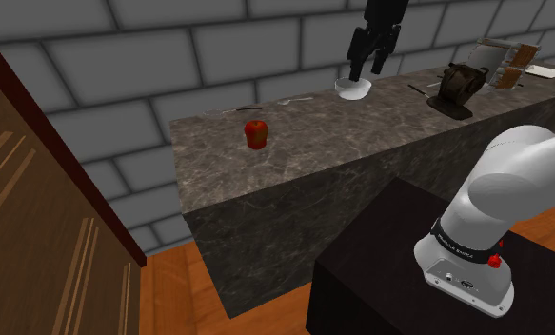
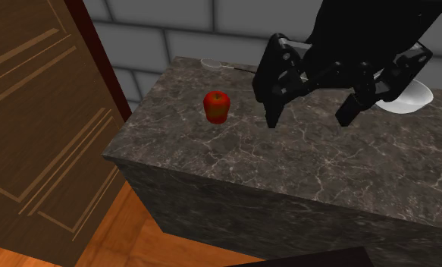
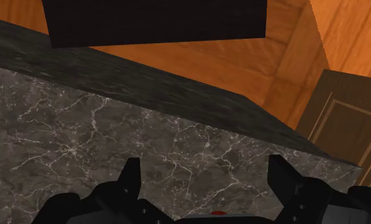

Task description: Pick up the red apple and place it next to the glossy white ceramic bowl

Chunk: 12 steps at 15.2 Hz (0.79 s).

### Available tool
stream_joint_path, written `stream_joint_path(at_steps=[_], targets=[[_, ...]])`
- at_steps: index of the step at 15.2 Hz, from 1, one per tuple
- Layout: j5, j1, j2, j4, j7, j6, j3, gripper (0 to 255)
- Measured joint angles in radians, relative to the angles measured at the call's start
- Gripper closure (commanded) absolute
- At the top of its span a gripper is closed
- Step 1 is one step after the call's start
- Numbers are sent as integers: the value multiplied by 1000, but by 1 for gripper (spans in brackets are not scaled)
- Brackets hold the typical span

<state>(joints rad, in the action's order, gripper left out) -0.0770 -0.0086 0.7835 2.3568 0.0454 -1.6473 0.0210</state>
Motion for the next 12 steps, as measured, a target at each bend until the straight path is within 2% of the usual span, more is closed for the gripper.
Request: stream_joint_path(at_steps=[2, 6, 12], targets=[[-2, -1, -12, 1, 5, -13, 2, 0], [-23, -5, -113, 1, 48, -120, 26, 0], [-45, -13, -332, -64, 124, -285, 64, 0]])
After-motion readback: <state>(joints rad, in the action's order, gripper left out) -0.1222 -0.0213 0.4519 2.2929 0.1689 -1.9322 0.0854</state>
